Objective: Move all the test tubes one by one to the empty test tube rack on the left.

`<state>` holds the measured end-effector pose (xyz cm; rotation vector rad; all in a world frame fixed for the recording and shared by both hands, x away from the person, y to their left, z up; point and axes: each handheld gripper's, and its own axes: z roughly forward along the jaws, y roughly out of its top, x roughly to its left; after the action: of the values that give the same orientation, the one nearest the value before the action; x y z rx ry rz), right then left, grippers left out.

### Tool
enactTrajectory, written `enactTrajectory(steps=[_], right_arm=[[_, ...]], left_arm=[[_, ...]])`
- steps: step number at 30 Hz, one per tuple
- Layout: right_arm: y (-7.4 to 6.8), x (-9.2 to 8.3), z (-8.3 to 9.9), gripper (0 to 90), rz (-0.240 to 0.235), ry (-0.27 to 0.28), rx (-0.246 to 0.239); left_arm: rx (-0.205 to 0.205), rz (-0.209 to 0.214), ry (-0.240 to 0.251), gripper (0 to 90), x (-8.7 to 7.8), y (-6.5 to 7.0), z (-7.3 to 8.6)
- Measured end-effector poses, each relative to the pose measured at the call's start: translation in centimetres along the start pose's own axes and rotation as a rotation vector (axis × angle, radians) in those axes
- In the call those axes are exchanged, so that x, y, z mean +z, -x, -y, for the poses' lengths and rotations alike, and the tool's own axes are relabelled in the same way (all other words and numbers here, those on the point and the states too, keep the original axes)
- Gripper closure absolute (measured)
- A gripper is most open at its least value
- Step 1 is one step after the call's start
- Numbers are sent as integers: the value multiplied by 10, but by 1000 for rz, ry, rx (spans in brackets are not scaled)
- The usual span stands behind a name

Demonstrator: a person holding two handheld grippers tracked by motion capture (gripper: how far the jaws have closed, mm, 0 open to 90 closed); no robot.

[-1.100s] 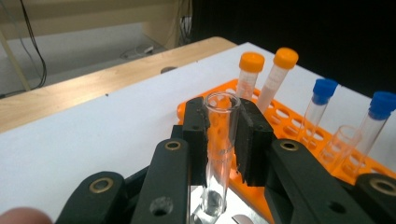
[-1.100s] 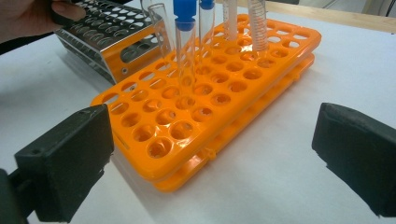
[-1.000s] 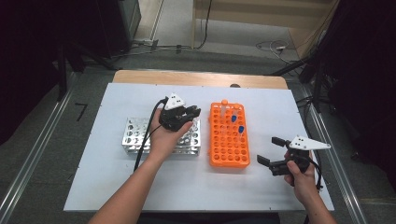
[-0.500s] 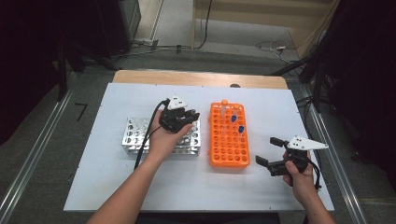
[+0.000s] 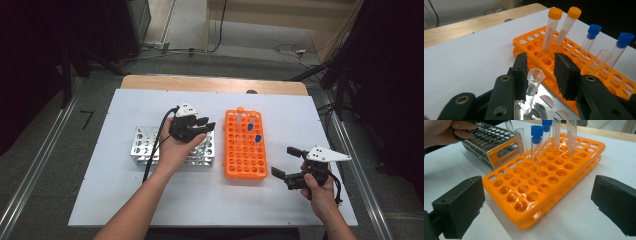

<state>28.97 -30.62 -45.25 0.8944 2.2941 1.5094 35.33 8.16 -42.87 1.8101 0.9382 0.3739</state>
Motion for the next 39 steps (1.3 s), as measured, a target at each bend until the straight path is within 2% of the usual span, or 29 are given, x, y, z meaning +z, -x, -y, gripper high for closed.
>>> enactTrajectory(steps=[1,3,4,5,8,10,11,13,15,17,22,25,27,29,33,36,39], right_arm=[[-2,-1,-1,0,1,2,4],[-3,-1,-2,0,0,6,2],[-4,-1,-3,0,1,14,1],[-4,-1,-3,0,1,14,1],[-8,-2,-6,0,-13,18,6],[-11,-1,-8,0,-23,20,0],[-15,0,-10,0,-28,17,2],[-20,2,-12,0,-36,19,0],[-22,2,-13,0,-38,17,-1],[-28,4,-15,0,-49,19,-4],[-37,9,-18,47,-47,21,-11],[-40,11,-20,68,-41,23,-11],[-44,14,-22,147,-22,29,7],[-45,15,-23,167,-15,26,10],[-52,23,-25,260,11,21,10],[-53,27,-27,299,8,20,14],[-54,36,-30,387,2,24,21]], left_arm=[[-4,6,10,553,-2,1,0],[-12,25,34,521,-6,2,0],[-12,37,46,442,-9,2,0],[-18,46,61,442,-12,3,1],[-18,62,94,321,-23,7,2],[-16,69,109,241,-30,10,4],[-12,71,114,164,-34,12,5],[-9,81,129,102,-45,18,9],[-9,85,136,82,-49,20,11],[-10,91,138,4,-57,22,15],[-25,101,169,0,-81,28,30],[-27,101,172,0,-87,29,36],[-30,99,175,0,-93,31,42],[-28,91,175,0,-99,32,49],[-40,85,176,0,-107,31,59],[-52,79,178,0,-113,30,65],[-58,71,172,0,-116,30,70]])
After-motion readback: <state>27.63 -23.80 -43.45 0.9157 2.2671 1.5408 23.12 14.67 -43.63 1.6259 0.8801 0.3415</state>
